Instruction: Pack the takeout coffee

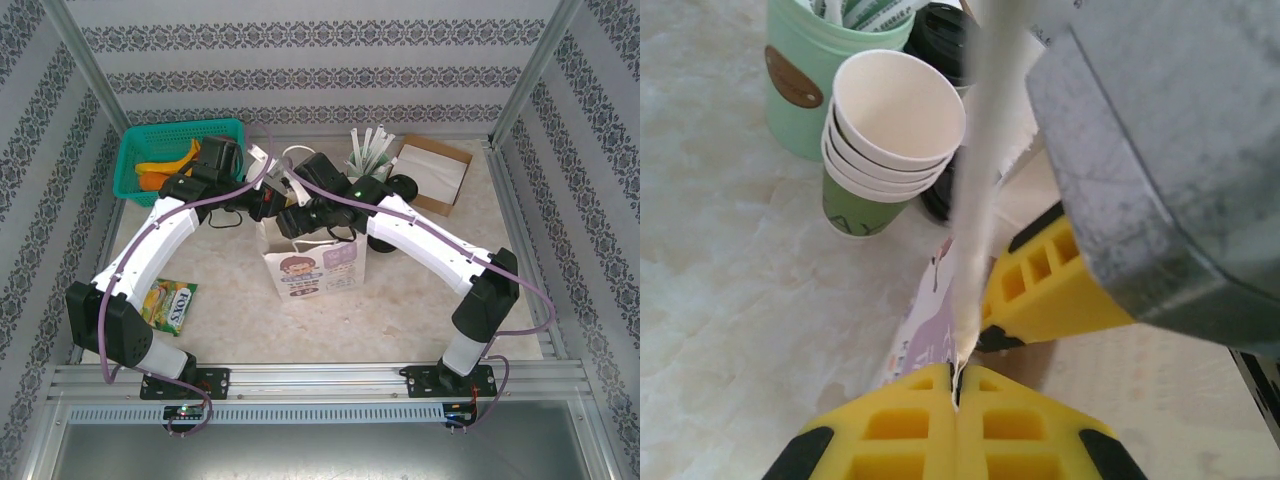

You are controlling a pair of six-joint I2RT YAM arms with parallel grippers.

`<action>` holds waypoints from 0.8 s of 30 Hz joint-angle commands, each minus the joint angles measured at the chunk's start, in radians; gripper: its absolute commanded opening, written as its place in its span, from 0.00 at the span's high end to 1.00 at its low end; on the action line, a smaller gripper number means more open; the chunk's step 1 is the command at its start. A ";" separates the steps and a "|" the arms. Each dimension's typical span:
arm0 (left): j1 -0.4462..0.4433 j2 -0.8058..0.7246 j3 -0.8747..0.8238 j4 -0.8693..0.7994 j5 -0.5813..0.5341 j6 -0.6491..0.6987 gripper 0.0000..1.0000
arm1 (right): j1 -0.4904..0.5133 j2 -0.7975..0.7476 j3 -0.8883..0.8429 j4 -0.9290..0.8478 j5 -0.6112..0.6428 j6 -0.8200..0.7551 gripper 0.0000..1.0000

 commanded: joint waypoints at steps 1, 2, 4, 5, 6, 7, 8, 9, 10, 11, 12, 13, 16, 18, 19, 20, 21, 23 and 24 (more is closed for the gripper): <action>-0.013 -0.027 0.027 -0.046 0.030 0.047 0.99 | 0.004 -0.021 0.012 0.042 -0.027 -0.003 0.37; -0.013 -0.025 0.028 -0.051 0.026 0.052 0.99 | 0.002 -0.037 0.005 0.049 -0.037 -0.016 0.36; -0.014 -0.020 0.036 -0.069 0.020 0.067 0.99 | -0.001 -0.078 -0.008 0.044 -0.053 -0.054 0.32; -0.014 -0.017 0.039 -0.077 0.019 0.072 0.99 | -0.005 -0.095 -0.012 0.036 -0.061 -0.076 0.31; -0.014 -0.015 0.045 -0.084 0.024 0.077 1.00 | -0.010 -0.119 -0.016 0.030 -0.063 -0.101 0.28; -0.013 -0.011 0.050 -0.093 0.028 0.082 1.00 | -0.015 -0.142 -0.027 0.031 -0.064 -0.125 0.26; -0.012 -0.009 0.053 -0.099 0.034 0.086 1.00 | -0.023 -0.163 -0.040 0.040 -0.065 -0.140 0.25; -0.013 -0.009 0.054 -0.102 0.037 0.088 1.00 | -0.032 -0.184 -0.054 0.051 -0.078 -0.156 0.23; -0.012 -0.009 0.054 -0.104 0.042 0.090 1.00 | -0.042 -0.202 -0.063 0.061 -0.091 -0.178 0.21; -0.013 -0.010 0.054 -0.106 0.045 0.092 1.00 | -0.050 -0.214 -0.066 0.067 -0.096 -0.196 0.19; -0.014 -0.009 0.054 -0.107 0.045 0.094 1.00 | -0.061 -0.226 -0.067 0.071 -0.098 -0.217 0.18; -0.012 -0.011 0.054 -0.109 0.047 0.096 1.00 | -0.073 -0.233 -0.067 0.072 -0.105 -0.238 0.17; -0.013 -0.016 0.053 -0.112 0.052 0.103 1.00 | -0.123 -0.249 -0.065 0.065 -0.150 -0.285 0.02; -0.013 -0.017 0.051 -0.110 0.056 0.106 1.00 | -0.153 -0.255 -0.065 0.062 -0.188 -0.316 0.02; -0.013 -0.017 0.051 -0.113 0.057 0.107 1.00 | -0.168 -0.256 -0.066 0.059 -0.212 -0.336 0.02; -0.013 -0.017 0.051 -0.113 0.057 0.108 1.00 | -0.180 -0.255 -0.069 0.061 -0.224 -0.352 0.02; -0.014 -0.019 0.051 -0.116 0.057 0.110 1.00 | -0.193 -0.255 -0.076 0.066 -0.233 -0.367 0.02; -0.012 -0.019 0.051 -0.114 0.060 0.114 1.00 | -0.220 -0.245 -0.076 0.060 -0.266 -0.405 0.02; -0.013 -0.021 0.050 -0.113 0.062 0.113 1.00 | -0.237 -0.236 -0.077 0.059 -0.295 -0.426 0.03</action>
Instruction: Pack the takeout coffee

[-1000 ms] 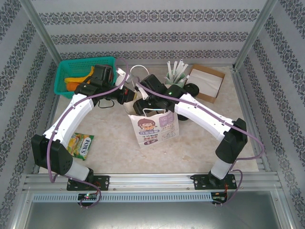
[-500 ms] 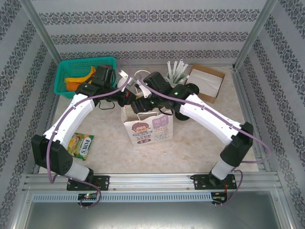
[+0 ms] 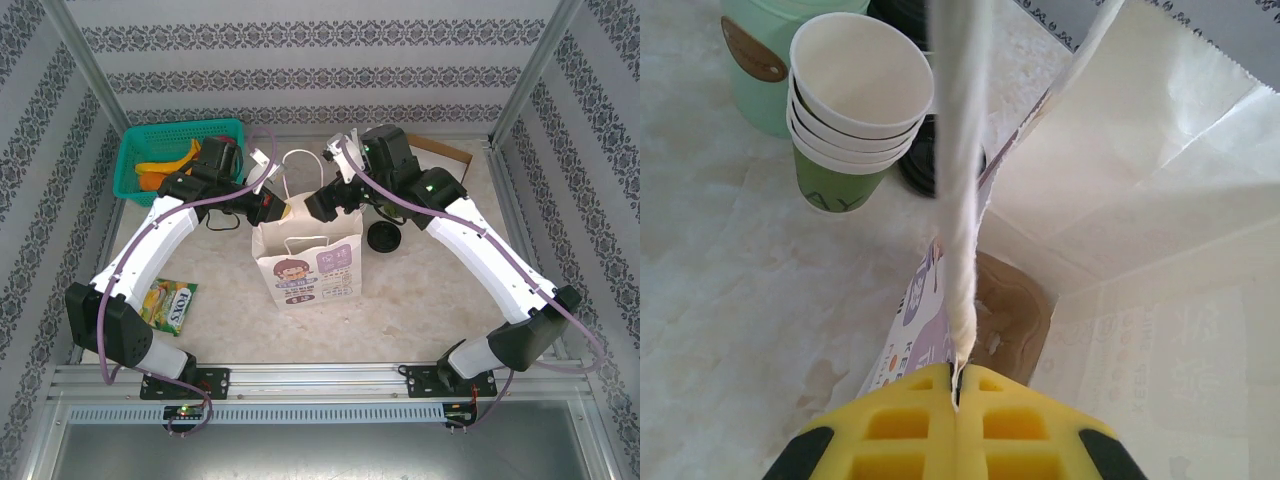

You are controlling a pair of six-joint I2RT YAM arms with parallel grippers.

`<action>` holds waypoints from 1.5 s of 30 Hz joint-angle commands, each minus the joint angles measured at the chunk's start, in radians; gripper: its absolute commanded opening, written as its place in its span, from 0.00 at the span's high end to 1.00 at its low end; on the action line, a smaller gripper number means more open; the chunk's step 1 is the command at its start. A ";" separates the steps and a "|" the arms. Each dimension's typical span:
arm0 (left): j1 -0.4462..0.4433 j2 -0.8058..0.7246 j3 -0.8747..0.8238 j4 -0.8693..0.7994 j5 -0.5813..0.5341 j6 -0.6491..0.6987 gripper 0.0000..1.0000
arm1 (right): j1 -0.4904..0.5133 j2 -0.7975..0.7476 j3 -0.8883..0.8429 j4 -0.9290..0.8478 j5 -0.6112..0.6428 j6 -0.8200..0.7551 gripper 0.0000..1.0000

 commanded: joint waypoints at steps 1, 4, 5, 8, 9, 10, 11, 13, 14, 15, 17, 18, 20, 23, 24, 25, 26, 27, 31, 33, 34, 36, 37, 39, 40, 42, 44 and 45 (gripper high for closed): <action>-0.013 -0.021 0.024 -0.022 0.044 0.031 1.00 | -0.040 0.024 -0.014 0.001 -0.120 -0.115 0.05; -0.013 -0.021 0.024 -0.022 0.052 0.031 1.00 | -0.058 0.052 -0.002 -0.016 -0.187 -0.184 0.10; -0.013 -0.021 0.022 -0.022 0.055 0.031 1.00 | -0.058 0.061 0.007 -0.031 -0.204 -0.210 0.10; -0.012 -0.020 0.022 -0.020 0.064 0.030 1.00 | -0.061 0.097 0.035 -0.079 -0.223 -0.281 0.11; -0.012 -0.019 0.024 -0.020 0.067 0.031 0.99 | -0.063 0.112 0.046 -0.098 -0.226 -0.299 0.12; -0.013 -0.019 0.024 -0.020 0.070 0.033 0.99 | -0.064 0.129 0.061 -0.121 -0.228 -0.316 0.12; -0.012 -0.018 0.024 -0.019 0.073 0.035 0.98 | -0.065 0.145 0.076 -0.136 -0.231 -0.326 0.13; -0.013 -0.018 0.025 -0.021 0.079 0.036 0.98 | -0.066 0.183 0.110 -0.170 -0.240 -0.342 0.16; -0.013 -0.016 0.025 -0.022 0.080 0.037 0.98 | -0.066 0.197 0.120 -0.180 -0.245 -0.346 0.18; -0.013 -0.015 0.027 -0.022 0.080 0.038 0.98 | -0.067 0.211 0.133 -0.190 -0.254 -0.351 0.24; -0.012 -0.011 0.028 -0.026 0.081 0.040 0.97 | -0.069 0.232 0.149 -0.200 -0.267 -0.353 0.35; -0.013 -0.009 0.029 -0.027 0.082 0.042 0.97 | -0.073 0.239 0.154 -0.202 -0.276 -0.353 0.38; -0.012 -0.008 0.030 -0.028 0.082 0.042 0.97 | -0.080 0.247 0.159 -0.201 -0.301 -0.350 0.44; -0.013 -0.006 0.032 -0.028 0.078 0.043 0.95 | -0.088 0.249 0.160 -0.208 -0.333 -0.349 0.52; -0.012 -0.008 0.032 -0.031 0.077 0.044 0.95 | -0.089 0.246 0.156 -0.208 -0.332 -0.349 0.52; -0.013 -0.009 0.030 -0.031 0.077 0.045 0.95 | -0.090 0.241 0.152 -0.205 -0.332 -0.349 0.54; -0.013 -0.009 0.030 -0.030 0.077 0.045 0.95 | -0.091 0.237 0.147 -0.203 -0.332 -0.349 0.57; -0.012 -0.009 0.030 -0.030 0.078 0.045 0.95 | -0.092 0.231 0.142 -0.200 -0.332 -0.350 0.62; -0.012 -0.010 0.031 -0.028 0.080 0.042 0.94 | -0.092 0.209 0.125 -0.193 -0.334 -0.350 0.72; -0.013 -0.012 0.030 -0.026 0.080 0.042 0.92 | -0.091 0.202 0.120 -0.192 -0.330 -0.348 0.79; -0.013 -0.015 0.030 -0.025 0.083 0.041 0.89 | -0.092 0.197 0.115 -0.188 -0.326 -0.344 0.83; -0.013 -0.024 0.026 -0.016 0.106 0.042 0.85 | -0.092 0.185 0.101 -0.170 -0.318 -0.334 0.89; -0.012 -0.031 0.019 -0.004 0.124 0.044 0.80 | -0.092 0.177 0.089 -0.156 -0.311 -0.325 0.91; -0.011 -0.057 0.001 0.025 0.136 0.039 0.72 | -0.092 0.158 0.063 -0.129 -0.303 -0.308 0.94; -0.011 -0.071 -0.007 0.037 0.131 0.036 0.67 | -0.090 0.149 0.049 -0.108 -0.294 -0.292 0.97; -0.009 -0.098 -0.020 0.061 0.110 0.022 0.60 | -0.084 0.130 0.021 -0.068 -0.254 -0.241 1.00; -0.010 -0.130 -0.036 0.106 0.048 -0.014 0.46 | -0.072 0.116 0.001 -0.039 -0.207 -0.176 1.00; -0.008 -0.149 -0.048 0.138 0.002 -0.041 0.40 | -0.064 0.107 -0.010 -0.027 -0.176 -0.140 1.00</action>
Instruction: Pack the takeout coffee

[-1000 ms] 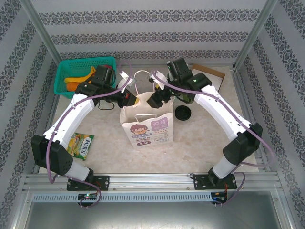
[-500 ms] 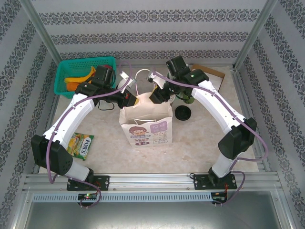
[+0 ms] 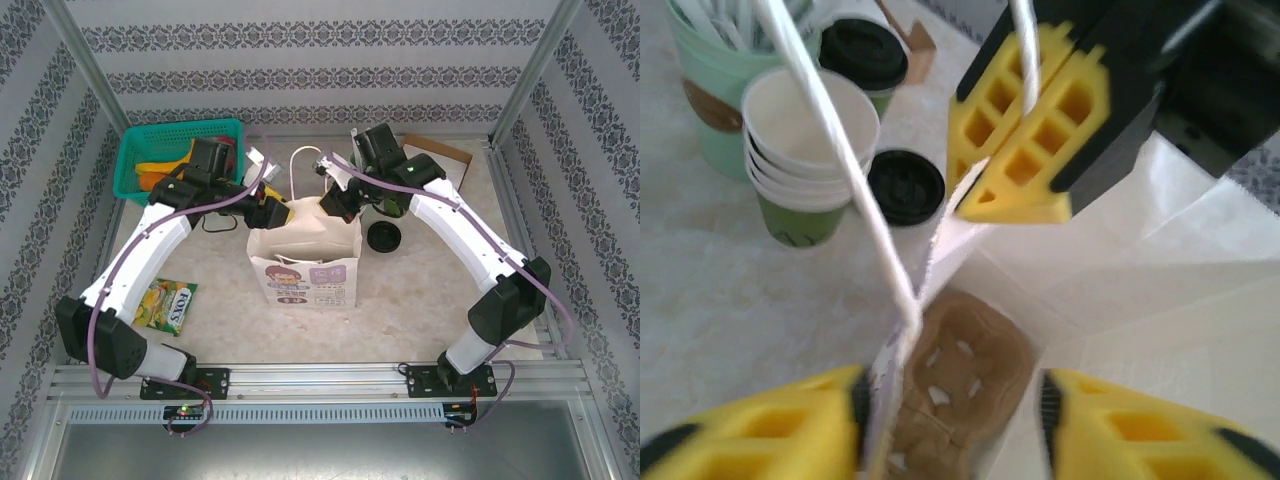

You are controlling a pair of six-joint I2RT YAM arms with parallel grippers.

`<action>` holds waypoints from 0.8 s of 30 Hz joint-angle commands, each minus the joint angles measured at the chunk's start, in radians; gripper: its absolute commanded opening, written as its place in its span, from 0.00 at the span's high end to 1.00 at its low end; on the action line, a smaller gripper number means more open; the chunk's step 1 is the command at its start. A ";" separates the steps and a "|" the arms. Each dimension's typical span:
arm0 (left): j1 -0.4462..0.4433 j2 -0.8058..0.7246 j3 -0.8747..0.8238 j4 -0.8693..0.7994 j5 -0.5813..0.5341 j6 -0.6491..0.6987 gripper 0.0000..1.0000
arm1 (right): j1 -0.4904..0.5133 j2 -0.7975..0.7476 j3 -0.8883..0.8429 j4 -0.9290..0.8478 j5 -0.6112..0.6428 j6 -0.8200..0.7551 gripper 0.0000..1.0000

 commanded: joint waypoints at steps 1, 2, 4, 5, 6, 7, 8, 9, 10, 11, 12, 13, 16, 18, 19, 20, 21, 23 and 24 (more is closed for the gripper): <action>-0.007 -0.079 -0.037 0.129 -0.100 -0.066 0.33 | 0.028 -0.052 -0.037 0.085 0.110 0.138 1.00; -0.005 -0.097 -0.053 0.164 -0.148 -0.094 0.26 | 0.040 -0.060 -0.047 0.097 0.160 0.171 1.00; -0.004 -0.133 -0.087 0.241 -0.303 -0.172 0.11 | 0.075 -0.078 -0.069 0.119 0.274 0.238 1.00; -0.004 -0.146 -0.095 0.266 -0.383 -0.207 0.05 | 0.092 -0.085 -0.076 0.128 0.326 0.270 1.00; -0.003 -0.159 -0.099 0.286 -0.485 -0.248 0.00 | 0.113 -0.087 -0.078 0.130 0.387 0.305 1.00; -0.002 -0.168 -0.099 0.294 -0.586 -0.288 0.00 | 0.132 -0.089 -0.078 0.129 0.442 0.343 1.00; -0.002 -0.173 -0.096 0.294 -0.674 -0.319 0.00 | 0.146 -0.090 -0.080 0.131 0.482 0.378 1.00; 0.000 -0.177 -0.092 0.286 -0.778 -0.355 0.01 | 0.164 -0.091 -0.081 0.131 0.539 0.418 1.00; 0.002 -0.178 -0.086 0.270 -0.883 -0.390 0.00 | 0.179 -0.093 -0.086 0.135 0.583 0.453 1.00; 0.006 -0.176 -0.081 0.253 -0.954 -0.422 0.00 | 0.192 -0.094 -0.090 0.141 0.627 0.483 1.00; 0.012 -0.174 -0.076 0.229 -1.030 -0.463 0.00 | 0.207 -0.095 -0.092 0.142 0.676 0.509 1.00; 0.020 -0.170 -0.074 0.202 -1.095 -0.503 0.00 | 0.222 -0.098 -0.094 0.144 0.721 0.537 1.00; 0.041 -0.164 -0.078 0.121 -1.239 -0.618 0.00 | 0.251 -0.116 -0.126 0.188 0.817 0.647 1.00; 0.052 -0.166 -0.093 0.082 -1.297 -0.679 0.00 | 0.272 -0.126 -0.148 0.205 0.881 0.708 1.00; 0.056 -0.170 -0.105 0.065 -1.307 -0.708 0.00 | 0.284 -0.130 -0.158 0.207 0.919 0.742 1.00; 0.058 -0.176 -0.120 0.052 -1.308 -0.736 0.00 | 0.295 -0.133 -0.172 0.212 0.948 0.776 1.00; 0.060 -0.182 -0.135 0.047 -1.300 -0.757 0.00 | 0.305 -0.138 -0.184 0.217 0.968 0.801 1.00; 0.059 -0.196 -0.177 0.048 -1.264 -0.797 0.00 | 0.327 -0.144 -0.207 0.227 1.002 0.848 1.00; 0.059 -0.200 -0.194 0.047 -1.250 -0.815 0.01 | 0.334 -0.145 -0.215 0.229 1.009 0.862 1.00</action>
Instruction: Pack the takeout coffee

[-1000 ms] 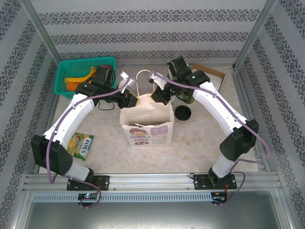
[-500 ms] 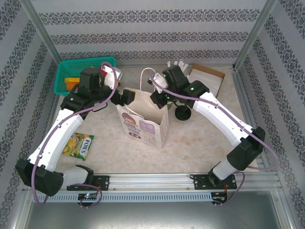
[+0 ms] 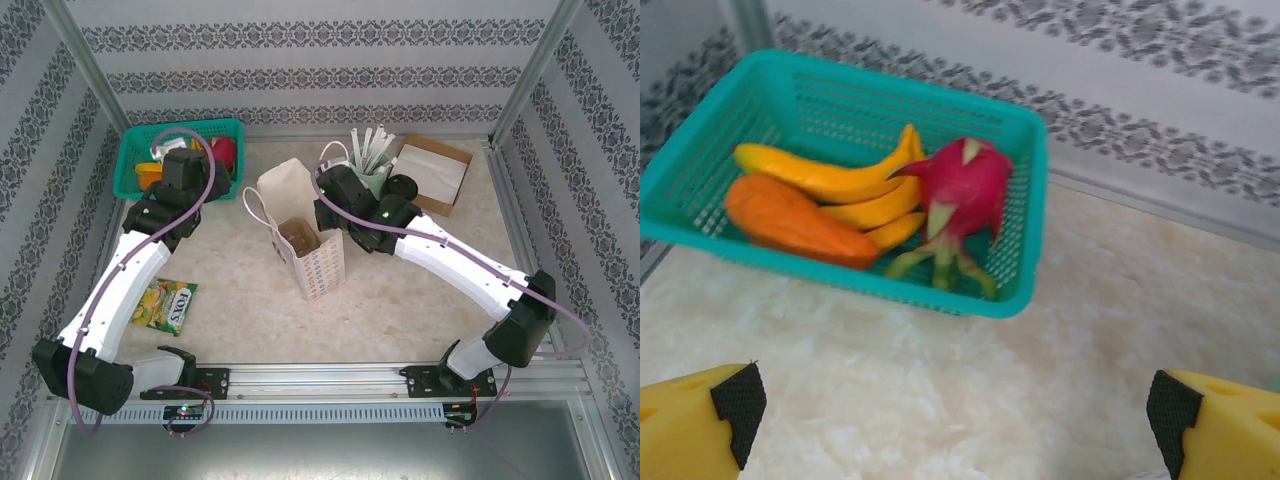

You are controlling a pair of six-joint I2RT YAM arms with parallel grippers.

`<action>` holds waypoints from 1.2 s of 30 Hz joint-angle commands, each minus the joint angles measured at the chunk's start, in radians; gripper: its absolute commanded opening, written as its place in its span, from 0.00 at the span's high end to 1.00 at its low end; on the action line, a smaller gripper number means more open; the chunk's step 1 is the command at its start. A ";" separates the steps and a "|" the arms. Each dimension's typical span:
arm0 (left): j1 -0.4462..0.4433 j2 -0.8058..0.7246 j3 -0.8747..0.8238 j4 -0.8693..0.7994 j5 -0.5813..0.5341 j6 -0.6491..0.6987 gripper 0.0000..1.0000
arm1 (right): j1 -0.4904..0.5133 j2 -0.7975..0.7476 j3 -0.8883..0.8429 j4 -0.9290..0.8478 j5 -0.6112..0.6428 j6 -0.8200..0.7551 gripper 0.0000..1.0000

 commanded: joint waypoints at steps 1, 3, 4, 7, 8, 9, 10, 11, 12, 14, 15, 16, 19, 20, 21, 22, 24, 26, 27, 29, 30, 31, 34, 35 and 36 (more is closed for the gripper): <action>0.005 -0.023 -0.061 -0.068 -0.018 -0.148 0.00 | 0.030 -0.032 -0.031 0.042 0.123 0.134 1.00; 0.005 -0.014 -0.093 -0.070 0.027 -0.195 0.00 | 0.037 -0.031 -0.043 0.045 0.129 0.160 1.00; 0.006 -0.004 -0.106 -0.080 0.044 -0.226 0.00 | 0.038 -0.032 -0.050 0.051 0.123 0.173 1.00; 0.004 0.037 -0.137 -0.093 0.115 -0.305 0.00 | 0.050 -0.034 -0.062 0.073 0.123 0.203 1.00; 0.004 0.054 -0.147 -0.090 0.147 -0.327 0.00 | 0.055 -0.034 -0.062 0.077 0.133 0.210 1.00; 0.005 0.066 -0.156 -0.084 0.181 -0.342 0.00 | 0.060 -0.032 -0.062 0.079 0.144 0.213 1.00; 0.003 0.083 -0.168 -0.072 0.214 -0.355 0.00 | 0.065 -0.030 -0.062 0.083 0.158 0.213 1.00; 0.003 0.096 -0.179 -0.056 0.245 -0.369 0.00 | 0.069 -0.028 -0.061 0.089 0.167 0.207 1.00; 0.002 0.107 -0.189 -0.043 0.267 -0.377 0.00 | 0.072 -0.026 -0.058 0.086 0.180 0.203 1.00; 0.001 0.134 -0.202 -0.017 0.314 -0.397 0.00 | 0.074 -0.023 -0.053 0.083 0.209 0.192 1.00; 0.000 0.146 -0.206 -0.006 0.331 -0.404 0.00 | 0.074 -0.023 -0.053 0.085 0.214 0.186 1.00; -0.003 0.158 -0.209 0.002 0.346 -0.410 0.00 | 0.075 -0.024 -0.053 0.092 0.217 0.178 1.00; -0.023 0.197 -0.208 0.011 0.360 -0.421 0.00 | 0.075 -0.013 -0.033 0.068 0.232 0.162 1.00; -0.032 0.210 -0.208 0.012 0.359 -0.425 0.00 | 0.075 -0.005 -0.024 0.050 0.235 0.164 1.00; -0.036 0.220 -0.207 0.011 0.359 -0.429 0.00 | 0.075 0.000 -0.016 0.035 0.239 0.167 1.00; -0.042 0.233 -0.204 0.008 0.361 -0.434 0.00 | 0.075 0.007 -0.008 0.017 0.242 0.173 1.00; -0.048 0.252 -0.204 0.012 0.369 -0.444 0.00 | 0.074 0.013 -0.004 0.002 0.244 0.181 1.00; -0.057 0.272 -0.199 0.013 0.377 -0.450 0.00 | 0.074 0.015 -0.007 0.003 0.242 0.181 1.00; -0.061 0.280 -0.194 0.013 0.379 -0.450 0.00 | 0.074 0.017 -0.008 0.006 0.240 0.177 0.99; -0.070 0.295 -0.182 0.004 0.377 -0.449 0.00 | 0.069 0.016 -0.009 0.010 0.228 0.164 0.98; -0.074 0.302 -0.177 0.001 0.377 -0.449 0.00 | 0.067 0.017 -0.005 0.006 0.226 0.160 0.98; -0.077 0.308 -0.174 0.001 0.377 -0.449 0.00 | 0.065 0.017 -0.003 0.002 0.225 0.155 0.98; -0.085 0.325 -0.162 -0.004 0.377 -0.449 0.00 | 0.055 0.020 0.006 -0.005 0.203 0.132 0.97; -0.088 0.331 -0.156 -0.009 0.378 -0.449 0.00 | 0.050 0.020 0.009 -0.008 0.193 0.122 0.97; -0.091 0.333 -0.154 -0.012 0.379 -0.451 0.00 | 0.046 0.020 0.010 -0.009 0.186 0.117 0.97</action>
